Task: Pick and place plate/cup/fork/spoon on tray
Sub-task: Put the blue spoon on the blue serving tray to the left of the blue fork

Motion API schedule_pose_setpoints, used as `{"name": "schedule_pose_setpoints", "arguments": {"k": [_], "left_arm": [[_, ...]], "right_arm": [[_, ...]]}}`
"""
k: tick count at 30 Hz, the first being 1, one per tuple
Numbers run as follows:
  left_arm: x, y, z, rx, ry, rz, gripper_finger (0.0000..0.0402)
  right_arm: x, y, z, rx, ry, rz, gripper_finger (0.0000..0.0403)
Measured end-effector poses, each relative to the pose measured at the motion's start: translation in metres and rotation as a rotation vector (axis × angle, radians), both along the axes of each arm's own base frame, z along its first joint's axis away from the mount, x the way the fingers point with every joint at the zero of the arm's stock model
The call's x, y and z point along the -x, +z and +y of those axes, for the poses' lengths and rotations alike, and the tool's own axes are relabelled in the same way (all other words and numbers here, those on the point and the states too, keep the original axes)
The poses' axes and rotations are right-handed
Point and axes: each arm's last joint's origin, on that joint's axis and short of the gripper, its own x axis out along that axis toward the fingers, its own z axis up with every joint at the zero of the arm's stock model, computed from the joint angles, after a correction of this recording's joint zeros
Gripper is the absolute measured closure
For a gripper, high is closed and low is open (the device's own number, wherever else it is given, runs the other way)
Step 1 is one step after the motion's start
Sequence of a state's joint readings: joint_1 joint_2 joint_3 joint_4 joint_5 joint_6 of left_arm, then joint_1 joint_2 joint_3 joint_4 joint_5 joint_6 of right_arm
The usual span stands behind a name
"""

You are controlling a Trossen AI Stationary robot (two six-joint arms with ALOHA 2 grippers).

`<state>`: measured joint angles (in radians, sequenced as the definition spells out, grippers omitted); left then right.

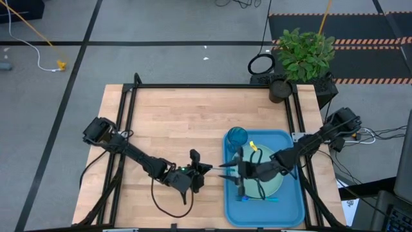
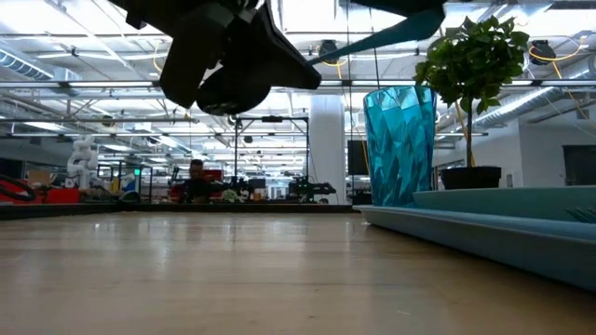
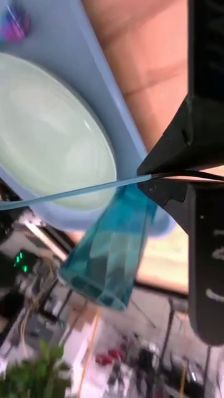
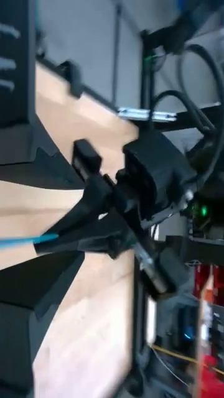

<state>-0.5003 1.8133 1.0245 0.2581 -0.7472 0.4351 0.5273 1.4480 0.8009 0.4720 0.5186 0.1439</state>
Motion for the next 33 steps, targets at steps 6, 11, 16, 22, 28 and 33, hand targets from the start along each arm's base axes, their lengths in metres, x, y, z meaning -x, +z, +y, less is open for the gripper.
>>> {"name": "schedule_pose_setpoints", "arguments": {"k": [6, 11, 16, 22, 28, 33], "left_arm": [[-0.004, -0.001, 0.005, 0.111, -0.078, 0.023, 0.0390], [-0.007, -0.002, 0.010, 0.155, -0.081, 0.025, 0.0395], [-0.009, -0.002, 0.013, 0.188, -0.083, 0.028, 0.0389], [-0.009, -0.003, 0.013, 0.202, -0.098, 0.038, 0.0393], [-0.008, -0.005, 0.012, 0.221, -0.103, 0.059, 0.0396], [-0.008, -0.005, 0.014, 0.240, -0.090, 0.060, 0.0386]], "right_arm": [[0.010, -0.006, 0.012, 0.235, 0.030, 0.055, 0.0238], [0.010, -0.017, 0.016, 0.321, 0.021, 0.144, 0.0238], [-0.003, -0.019, 0.023, 0.373, -0.020, 0.202, 0.0238], [-0.017, -0.024, 0.033, 0.422, -0.009, 0.256, 0.0240], [-0.023, -0.034, 0.037, 0.472, 0.004, 0.276, 0.0266], [-0.024, -0.035, 0.036, 0.501, -0.014, 0.276, 0.0291]]}}
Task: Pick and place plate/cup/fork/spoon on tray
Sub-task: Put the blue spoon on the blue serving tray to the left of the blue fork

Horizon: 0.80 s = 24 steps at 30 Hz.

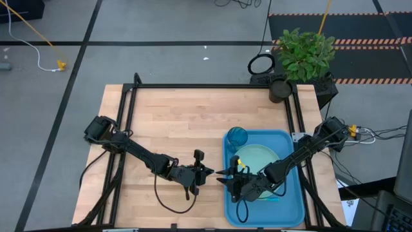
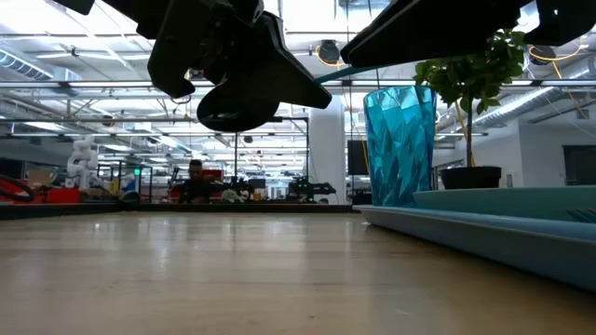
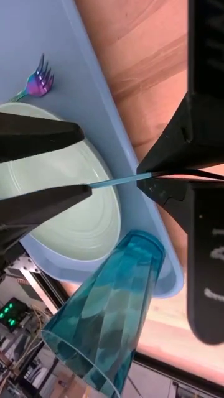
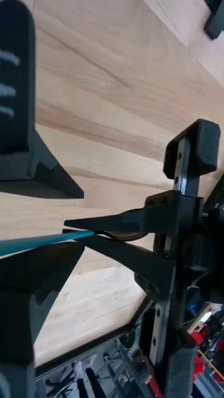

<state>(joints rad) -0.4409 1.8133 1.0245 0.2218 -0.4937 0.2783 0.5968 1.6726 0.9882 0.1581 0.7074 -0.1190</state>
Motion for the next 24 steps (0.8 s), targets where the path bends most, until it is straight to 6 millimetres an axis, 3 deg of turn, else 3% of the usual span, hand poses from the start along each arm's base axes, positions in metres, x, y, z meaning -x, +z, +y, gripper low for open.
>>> {"name": "schedule_pose_setpoints", "arguments": {"k": [13, 24], "left_arm": [[-0.0003, -0.0004, 0.0009, 0.022, -0.001, 0.006, 0.0394], [-0.0015, -0.0007, 0.0028, 0.050, -0.010, 0.010, 0.0394]], "right_arm": [[0.0019, -0.0033, -0.0016, 0.076, 0.026, 0.050, 0.0342], [0.0031, -0.0048, -0.0022, 0.113, 0.040, 0.075, 0.0291]]}}
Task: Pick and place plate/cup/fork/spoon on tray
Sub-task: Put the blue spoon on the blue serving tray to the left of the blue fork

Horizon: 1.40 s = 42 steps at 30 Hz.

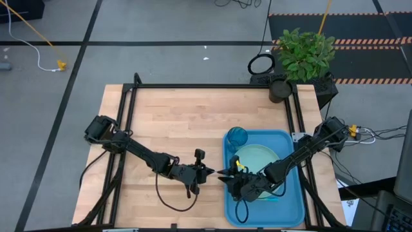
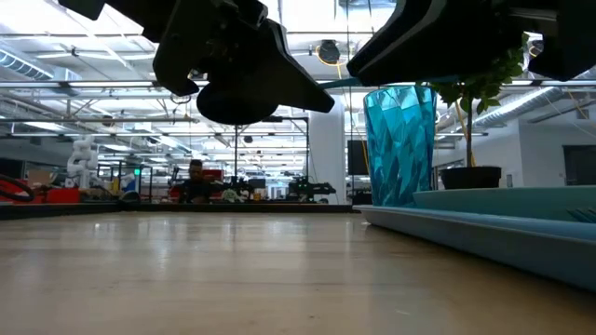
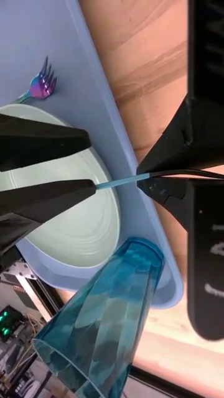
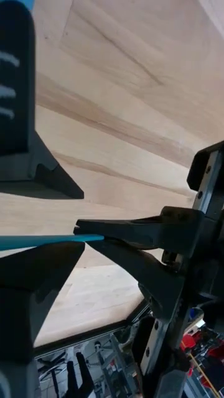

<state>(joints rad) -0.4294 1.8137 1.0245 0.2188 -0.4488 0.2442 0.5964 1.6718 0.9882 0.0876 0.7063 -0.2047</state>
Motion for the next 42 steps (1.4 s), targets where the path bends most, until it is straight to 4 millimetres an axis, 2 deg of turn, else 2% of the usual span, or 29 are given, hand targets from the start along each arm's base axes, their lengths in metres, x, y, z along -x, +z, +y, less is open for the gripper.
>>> {"name": "schedule_pose_setpoints", "arguments": {"k": [5, 14, 26, 31, 36, 42], "left_arm": [[0.0001, -0.0001, 0.0000, 0.006, 0.003, 0.001, 0.0392], [0.0003, -0.0001, -0.0007, 0.019, -0.005, 0.003, 0.0393], [-0.0006, 0.0001, 0.0004, 0.042, -0.009, 0.003, 0.0395], [-0.0007, 0.0000, 0.0007, 0.050, -0.004, 0.003, 0.0389], [-0.0005, -0.0002, 0.0008, 0.054, 0.000, 0.005, 0.0393], [-0.0011, 0.0000, 0.0018, 0.054, 0.004, 0.003, 0.0385]], "right_arm": [[0.0005, -0.0007, -0.0003, 0.015, 0.003, 0.010, 0.0286], [0.0008, -0.0021, -0.0023, 0.032, -0.026, 0.011, 0.0326], [0.0017, -0.0037, -0.0034, 0.044, -0.025, 0.032, 0.0332], [0.0016, -0.0037, -0.0034, 0.040, -0.026, 0.031, 0.0353], [0.0011, -0.0027, -0.0031, 0.026, -0.033, 0.017, 0.0395], [-0.0005, -0.0029, -0.0055, -0.040, -0.070, 0.005, 0.0399]]}}
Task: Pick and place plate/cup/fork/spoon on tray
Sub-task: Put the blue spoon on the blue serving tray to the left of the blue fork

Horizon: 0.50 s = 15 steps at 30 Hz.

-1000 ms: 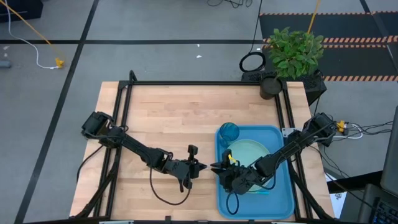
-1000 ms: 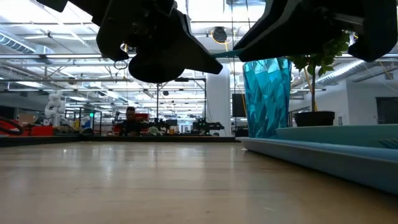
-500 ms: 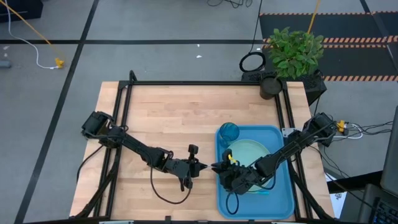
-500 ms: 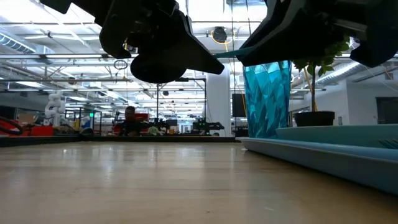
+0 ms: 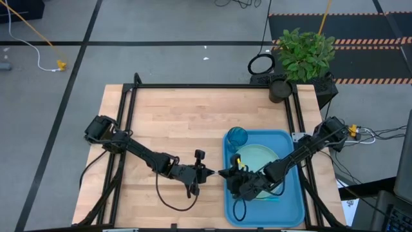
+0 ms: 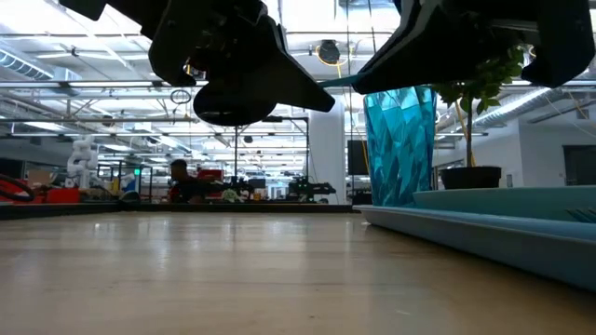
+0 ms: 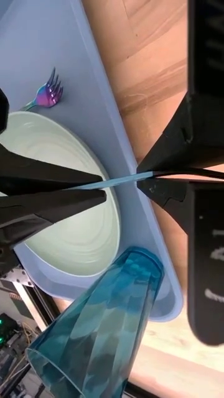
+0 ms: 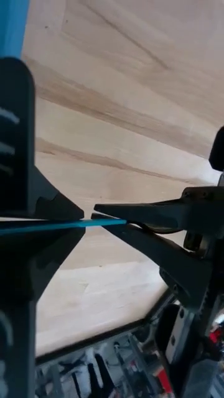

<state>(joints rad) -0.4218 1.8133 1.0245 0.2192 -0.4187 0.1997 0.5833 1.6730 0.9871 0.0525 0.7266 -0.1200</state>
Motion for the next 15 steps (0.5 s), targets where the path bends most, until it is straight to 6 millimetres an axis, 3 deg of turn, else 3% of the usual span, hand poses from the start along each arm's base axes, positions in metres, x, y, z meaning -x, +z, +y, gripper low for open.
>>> {"name": "schedule_pose_setpoints", "arguments": {"k": [6, 15], "left_arm": [[0.001, 0.000, -0.002, -0.023, 0.010, -0.011, 0.0375], [0.008, 0.008, -0.016, -0.149, 0.061, -0.075, 0.0274]], "right_arm": [[-0.005, 0.000, -0.007, -0.143, -0.040, -0.008, 0.0402], [-0.006, 0.010, -0.018, -0.384, -0.109, -0.022, 0.0402]]}}
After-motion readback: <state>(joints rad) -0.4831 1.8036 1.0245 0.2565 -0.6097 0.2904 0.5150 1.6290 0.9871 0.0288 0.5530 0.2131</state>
